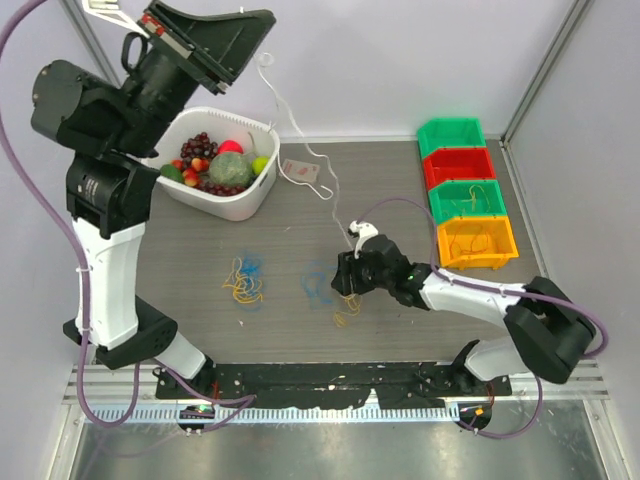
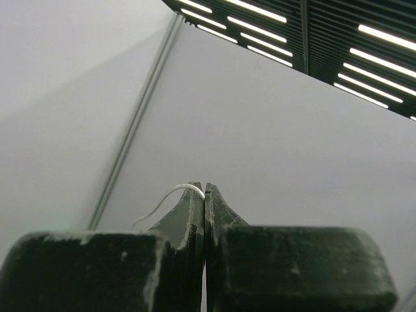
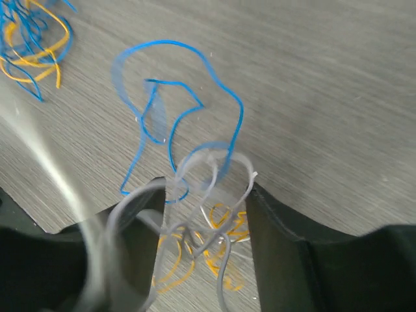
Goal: Untangle the cables
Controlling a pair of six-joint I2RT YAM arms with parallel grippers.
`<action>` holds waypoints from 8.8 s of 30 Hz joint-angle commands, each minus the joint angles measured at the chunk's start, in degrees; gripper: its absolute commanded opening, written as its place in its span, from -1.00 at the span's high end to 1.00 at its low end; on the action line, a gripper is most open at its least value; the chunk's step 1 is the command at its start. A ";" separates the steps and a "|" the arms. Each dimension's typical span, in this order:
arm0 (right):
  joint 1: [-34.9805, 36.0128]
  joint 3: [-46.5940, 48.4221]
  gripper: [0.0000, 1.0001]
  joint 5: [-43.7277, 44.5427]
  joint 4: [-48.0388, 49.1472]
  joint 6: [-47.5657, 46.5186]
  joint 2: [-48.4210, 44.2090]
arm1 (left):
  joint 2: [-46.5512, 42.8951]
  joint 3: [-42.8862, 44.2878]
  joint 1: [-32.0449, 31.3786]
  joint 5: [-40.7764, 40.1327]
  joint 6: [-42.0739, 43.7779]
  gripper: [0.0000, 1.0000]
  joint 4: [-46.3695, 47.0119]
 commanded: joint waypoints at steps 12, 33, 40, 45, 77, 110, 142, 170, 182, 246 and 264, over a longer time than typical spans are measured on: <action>-8.33 21.11 -0.59 -4.99 -19.27 -4.93 -19.27 | -1.76 -6.31 3.53 3.76 -2.52 1.00 -2.82; -9.66 53.58 -0.61 -21.27 -15.59 -2.72 -5.92 | -2.72 -27.32 4.93 15.97 -14.12 1.00 0.32; -9.83 55.51 -0.60 -15.98 -17.27 -7.22 -1.96 | -0.61 -27.84 5.55 21.51 -19.65 1.00 4.89; -12.11 54.63 -0.60 -19.39 -13.49 -5.21 0.76 | -0.35 -28.20 5.55 25.56 -21.42 1.00 7.19; -12.47 46.11 -0.65 -13.96 -18.42 -6.09 -10.48 | 1.94 -27.58 6.95 20.20 -23.53 1.00 -1.25; -11.24 48.92 -0.45 -14.32 -7.34 -4.23 -0.82 | -0.78 -34.17 7.31 30.48 -29.86 1.00 11.67; -15.09 46.11 -0.33 -7.99 -11.01 -2.30 -2.92 | -0.26 -33.12 8.10 28.21 -28.64 1.00 7.47; -2.19 50.32 -0.63 -9.13 2.25 -10.56 3.04 | -1.84 -20.81 8.63 2.80 -19.75 1.00 -19.27; -8.69 48.22 -0.44 -17.82 6.02 -7.48 3.84 | -2.81 -30.83 10.47 22.82 -29.50 1.00 2.43; -50.26 58.40 0.99 7.10 2.51 -7.22 20.36 | -20.04 -51.66 9.86 2.71 24.63 -0.71 -24.19; -50.53 67.20 0.99 23.73 4.71 -3.88 31.70 | -15.29 -46.74 9.86 0.25 26.65 -0.79 -25.51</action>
